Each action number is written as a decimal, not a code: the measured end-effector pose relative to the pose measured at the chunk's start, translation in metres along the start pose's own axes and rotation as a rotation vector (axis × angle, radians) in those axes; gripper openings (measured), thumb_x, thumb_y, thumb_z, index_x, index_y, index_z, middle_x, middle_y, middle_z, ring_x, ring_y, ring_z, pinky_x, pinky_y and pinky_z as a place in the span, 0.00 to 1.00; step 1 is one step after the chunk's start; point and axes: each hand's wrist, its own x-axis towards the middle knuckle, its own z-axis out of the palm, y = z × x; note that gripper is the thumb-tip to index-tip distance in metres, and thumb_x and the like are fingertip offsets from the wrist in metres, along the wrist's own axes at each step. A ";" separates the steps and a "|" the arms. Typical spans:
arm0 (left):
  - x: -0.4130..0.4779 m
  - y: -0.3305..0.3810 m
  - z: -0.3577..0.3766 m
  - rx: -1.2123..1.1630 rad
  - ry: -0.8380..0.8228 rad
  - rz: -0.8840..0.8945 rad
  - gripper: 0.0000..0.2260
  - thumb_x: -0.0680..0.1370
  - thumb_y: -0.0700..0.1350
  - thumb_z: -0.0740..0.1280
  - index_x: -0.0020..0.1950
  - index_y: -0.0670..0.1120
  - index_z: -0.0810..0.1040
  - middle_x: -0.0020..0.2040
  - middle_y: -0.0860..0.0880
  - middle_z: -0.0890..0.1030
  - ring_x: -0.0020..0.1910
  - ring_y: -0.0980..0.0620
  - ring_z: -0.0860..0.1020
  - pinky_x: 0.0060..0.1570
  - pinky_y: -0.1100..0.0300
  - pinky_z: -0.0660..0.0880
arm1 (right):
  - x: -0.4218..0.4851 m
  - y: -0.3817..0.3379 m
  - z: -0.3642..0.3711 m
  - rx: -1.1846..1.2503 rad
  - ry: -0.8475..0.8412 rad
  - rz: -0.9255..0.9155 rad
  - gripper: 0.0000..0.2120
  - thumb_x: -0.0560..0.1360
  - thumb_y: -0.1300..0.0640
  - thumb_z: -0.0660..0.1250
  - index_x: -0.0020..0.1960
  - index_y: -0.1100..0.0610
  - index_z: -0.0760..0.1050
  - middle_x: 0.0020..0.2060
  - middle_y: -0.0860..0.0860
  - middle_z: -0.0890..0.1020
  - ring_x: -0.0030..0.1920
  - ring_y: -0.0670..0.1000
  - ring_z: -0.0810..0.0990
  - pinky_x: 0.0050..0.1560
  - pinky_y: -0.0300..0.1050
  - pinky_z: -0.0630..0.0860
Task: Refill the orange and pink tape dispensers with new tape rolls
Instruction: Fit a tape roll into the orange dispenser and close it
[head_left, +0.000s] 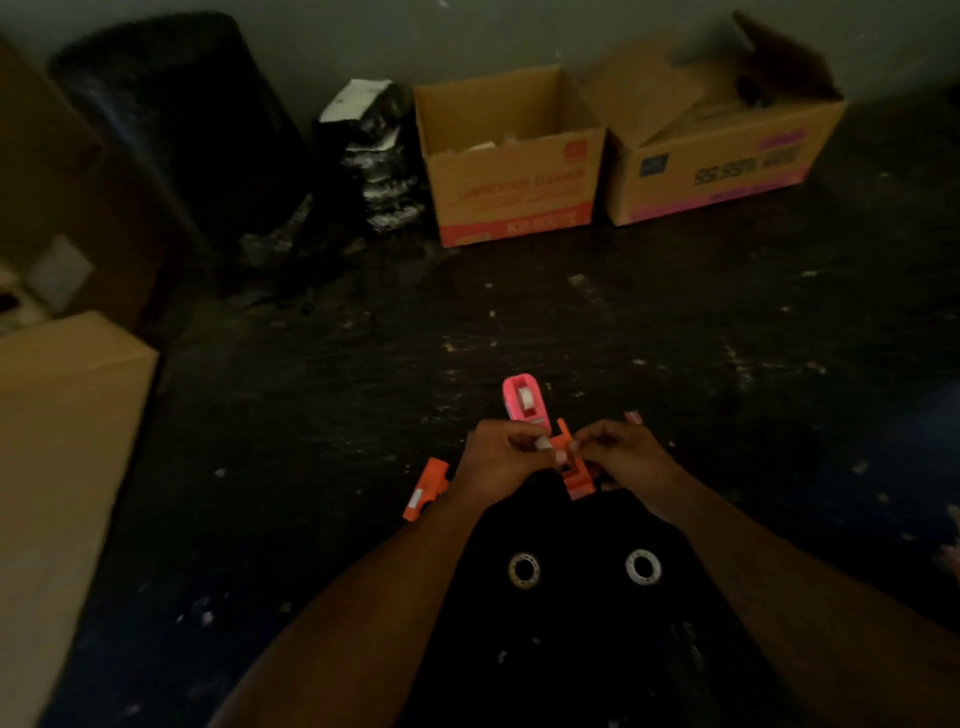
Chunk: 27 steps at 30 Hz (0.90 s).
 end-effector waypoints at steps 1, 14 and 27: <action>-0.002 0.002 -0.007 -0.040 0.016 -0.012 0.08 0.68 0.39 0.80 0.45 0.47 0.88 0.46 0.44 0.88 0.49 0.51 0.86 0.61 0.47 0.80 | 0.000 -0.005 0.003 0.019 -0.020 -0.003 0.04 0.75 0.56 0.70 0.49 0.54 0.82 0.42 0.52 0.86 0.41 0.49 0.83 0.43 0.45 0.78; -0.021 0.023 -0.053 -0.121 0.101 -0.016 0.10 0.72 0.40 0.78 0.44 0.55 0.84 0.40 0.58 0.88 0.45 0.57 0.86 0.54 0.55 0.82 | -0.006 -0.026 0.051 0.279 -0.099 0.020 0.04 0.73 0.58 0.72 0.48 0.56 0.84 0.50 0.58 0.87 0.53 0.59 0.85 0.58 0.62 0.79; 0.017 -0.012 -0.087 0.075 0.304 -0.209 0.18 0.74 0.55 0.74 0.62 0.51 0.82 0.57 0.51 0.85 0.60 0.52 0.82 0.62 0.55 0.77 | 0.049 -0.035 0.061 0.277 -0.059 0.126 0.08 0.76 0.57 0.68 0.55 0.55 0.81 0.52 0.55 0.85 0.50 0.55 0.84 0.51 0.54 0.77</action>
